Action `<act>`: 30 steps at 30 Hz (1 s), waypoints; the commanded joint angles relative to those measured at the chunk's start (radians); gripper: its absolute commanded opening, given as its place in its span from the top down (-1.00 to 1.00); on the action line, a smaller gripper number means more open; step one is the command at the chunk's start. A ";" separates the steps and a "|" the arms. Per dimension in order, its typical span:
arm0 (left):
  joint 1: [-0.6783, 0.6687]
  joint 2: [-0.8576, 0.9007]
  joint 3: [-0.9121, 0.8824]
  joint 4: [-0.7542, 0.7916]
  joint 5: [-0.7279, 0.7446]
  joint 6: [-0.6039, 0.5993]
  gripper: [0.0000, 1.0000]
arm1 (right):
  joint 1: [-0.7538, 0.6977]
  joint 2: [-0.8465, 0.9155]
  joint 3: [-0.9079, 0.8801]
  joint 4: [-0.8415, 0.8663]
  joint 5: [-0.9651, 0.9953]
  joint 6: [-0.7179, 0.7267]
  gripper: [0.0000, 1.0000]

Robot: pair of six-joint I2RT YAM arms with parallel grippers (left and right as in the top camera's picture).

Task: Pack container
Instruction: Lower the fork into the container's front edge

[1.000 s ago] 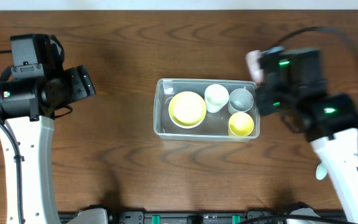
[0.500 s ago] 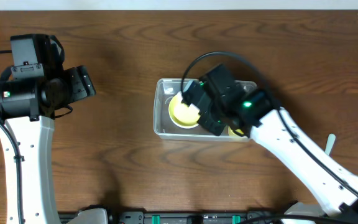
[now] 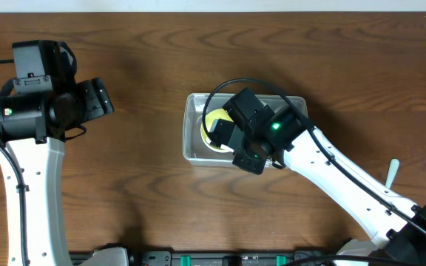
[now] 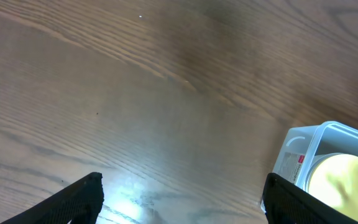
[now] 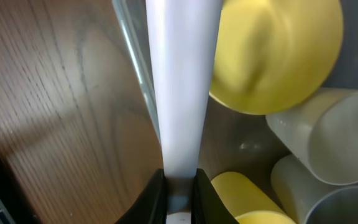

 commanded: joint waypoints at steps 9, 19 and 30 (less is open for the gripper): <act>0.005 0.007 -0.004 -0.006 0.010 -0.010 -0.64 | 0.013 0.005 -0.047 0.001 -0.016 -0.023 0.79; 0.005 0.007 -0.004 -0.006 0.010 -0.010 -0.64 | 0.012 0.005 -0.073 0.062 0.055 -0.070 0.72; 0.005 0.007 -0.004 -0.006 0.010 -0.010 -0.64 | 0.012 0.015 -0.074 0.112 0.104 -0.210 0.97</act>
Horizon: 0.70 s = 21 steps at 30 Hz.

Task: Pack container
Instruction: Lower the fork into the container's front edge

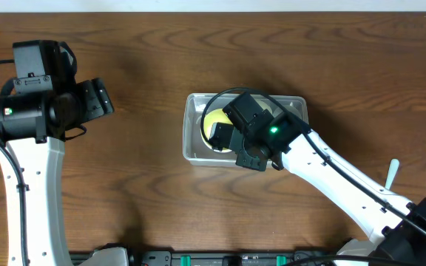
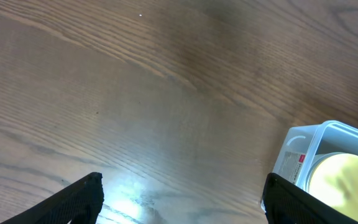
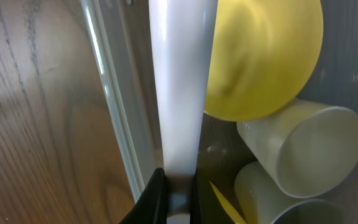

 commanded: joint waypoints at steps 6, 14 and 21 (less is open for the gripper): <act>0.005 0.006 -0.004 -0.003 0.010 -0.010 -0.64 | 0.012 0.029 -0.010 0.003 -0.027 -0.053 0.98; 0.005 0.006 -0.004 -0.003 0.010 -0.010 -0.64 | 0.012 0.077 -0.025 0.006 -0.050 -0.056 0.97; 0.005 0.006 -0.004 -0.003 0.010 -0.010 -0.65 | 0.011 0.126 -0.025 0.006 -0.057 -0.054 0.80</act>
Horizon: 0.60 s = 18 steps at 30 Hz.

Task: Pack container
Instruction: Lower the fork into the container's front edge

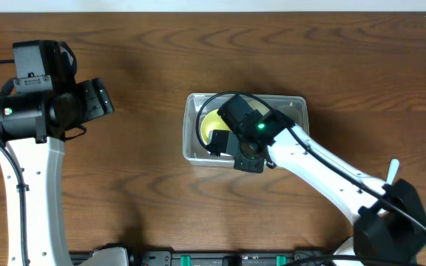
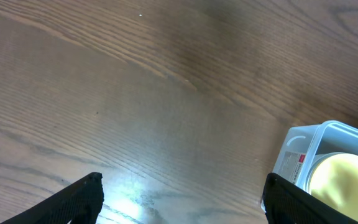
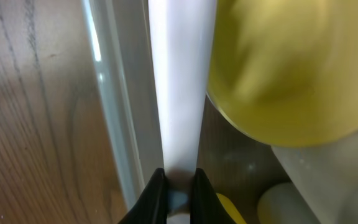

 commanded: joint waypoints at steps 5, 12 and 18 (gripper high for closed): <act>0.005 0.006 -0.004 -0.003 0.010 -0.010 -0.64 | 0.010 0.016 -0.011 -0.002 -0.021 -0.008 0.56; 0.005 0.006 -0.004 -0.003 0.010 -0.010 -0.64 | -0.014 0.009 -0.005 -0.002 -0.013 0.020 0.51; 0.005 0.006 -0.004 -0.003 0.010 -0.010 -0.64 | -0.046 -0.067 0.051 0.023 0.048 0.171 0.51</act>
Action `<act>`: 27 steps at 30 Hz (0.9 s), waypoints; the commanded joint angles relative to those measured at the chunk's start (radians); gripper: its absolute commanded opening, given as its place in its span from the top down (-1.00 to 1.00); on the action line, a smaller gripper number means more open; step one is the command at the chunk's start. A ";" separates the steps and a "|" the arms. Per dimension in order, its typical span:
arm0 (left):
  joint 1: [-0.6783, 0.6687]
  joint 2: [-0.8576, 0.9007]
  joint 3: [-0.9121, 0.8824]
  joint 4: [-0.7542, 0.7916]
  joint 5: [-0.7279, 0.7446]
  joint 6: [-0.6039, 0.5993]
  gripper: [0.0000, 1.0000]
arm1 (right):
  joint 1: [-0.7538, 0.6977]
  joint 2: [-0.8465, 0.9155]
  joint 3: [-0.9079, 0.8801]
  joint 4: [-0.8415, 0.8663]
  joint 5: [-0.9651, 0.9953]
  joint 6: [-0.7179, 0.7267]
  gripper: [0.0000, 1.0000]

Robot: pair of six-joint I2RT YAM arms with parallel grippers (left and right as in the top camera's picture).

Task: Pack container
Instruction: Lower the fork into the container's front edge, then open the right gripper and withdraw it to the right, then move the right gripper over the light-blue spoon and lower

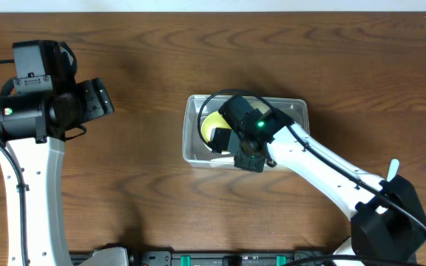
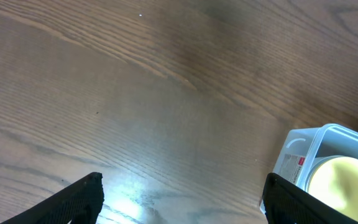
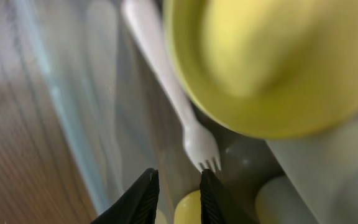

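The clear plastic container [image 1: 192, 151] sits mid-table and holds a yellow bowl [image 3: 272, 56], pale cups [image 3: 328, 168] and a white fork [image 3: 166, 81]. The fork lies along the container's wall [image 3: 61, 112] beside the bowl, tines toward the camera. My right gripper [image 3: 178, 176] hovers just behind the tines, open, with nothing between its fingers; overhead it is over the container's left half [image 1: 226, 140]. My left gripper [image 2: 184, 182] hangs wide open over bare wood at the far left [image 1: 103, 98], with the container [image 2: 303, 149] at its right.
Another white utensil [image 1: 393, 171] lies on the table near the right edge, beside the right arm's base. A black rail [image 1: 220, 258] runs along the front edge. The wood between the left arm and the container is bare.
My right gripper has opened and let go of the white fork, which now lies in the container beside the yellow bowl. The left arm has not moved.
My right gripper held the white fork upright over the container's left side, next to the yellow bowl. It stayed shut on it there, lower and closer to the wall. Now the fork rests in the container and the fingers are apart. The left arm stayed still.
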 commanded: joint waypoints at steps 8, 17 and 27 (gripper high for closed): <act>0.005 0.006 -0.004 -0.003 0.010 -0.010 -0.64 | -0.244 -0.336 0.131 0.024 0.154 0.555 -0.86; 0.005 0.006 -0.004 -0.003 0.010 -0.010 -0.64 | -0.820 -0.468 0.113 -0.196 0.147 0.904 -0.99; 0.005 0.006 -0.004 -0.003 0.010 -0.010 -0.65 | -1.252 -0.433 -0.245 -0.085 0.025 0.890 -0.98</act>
